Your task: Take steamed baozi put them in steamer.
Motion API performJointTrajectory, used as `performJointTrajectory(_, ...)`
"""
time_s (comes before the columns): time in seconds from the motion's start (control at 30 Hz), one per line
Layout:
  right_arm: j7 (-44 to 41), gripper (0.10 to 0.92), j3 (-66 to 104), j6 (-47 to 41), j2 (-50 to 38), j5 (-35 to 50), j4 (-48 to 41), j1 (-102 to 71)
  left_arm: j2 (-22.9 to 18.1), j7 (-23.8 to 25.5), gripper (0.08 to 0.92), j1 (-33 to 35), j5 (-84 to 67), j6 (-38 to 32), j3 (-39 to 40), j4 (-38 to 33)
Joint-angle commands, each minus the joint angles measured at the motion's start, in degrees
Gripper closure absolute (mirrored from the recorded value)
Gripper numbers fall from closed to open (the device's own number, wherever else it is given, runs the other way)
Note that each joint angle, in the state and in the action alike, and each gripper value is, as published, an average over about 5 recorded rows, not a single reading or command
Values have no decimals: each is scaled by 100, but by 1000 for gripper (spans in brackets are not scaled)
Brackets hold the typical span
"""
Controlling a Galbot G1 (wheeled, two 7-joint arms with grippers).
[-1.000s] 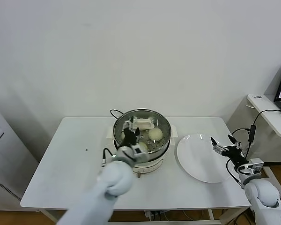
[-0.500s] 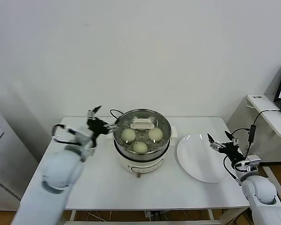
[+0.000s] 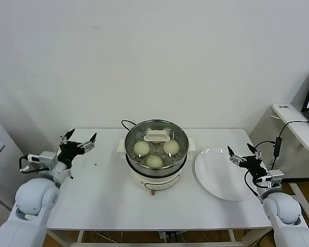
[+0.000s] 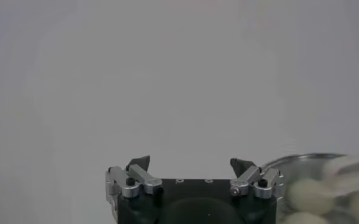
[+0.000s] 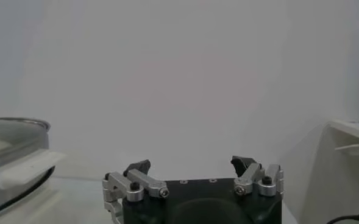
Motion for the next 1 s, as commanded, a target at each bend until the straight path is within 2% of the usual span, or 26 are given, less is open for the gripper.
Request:
performJointTrajectory(0.03, 17, 203, 59, -16, 135, -159, 33, -156, 42, -54, 177, 494, -212, -783, -323, 910)
performJointTrajectory(0.2, -64, 203, 104, -22, 220, -263, 55, -251, 29, 8, 177, 534, -9, -930, -136, 1186)
performJointTrajectory(1.0, 39, 203, 168, -57, 332, -353, 96, -459, -1, 16, 177, 583, -202, -728, 45, 1029)
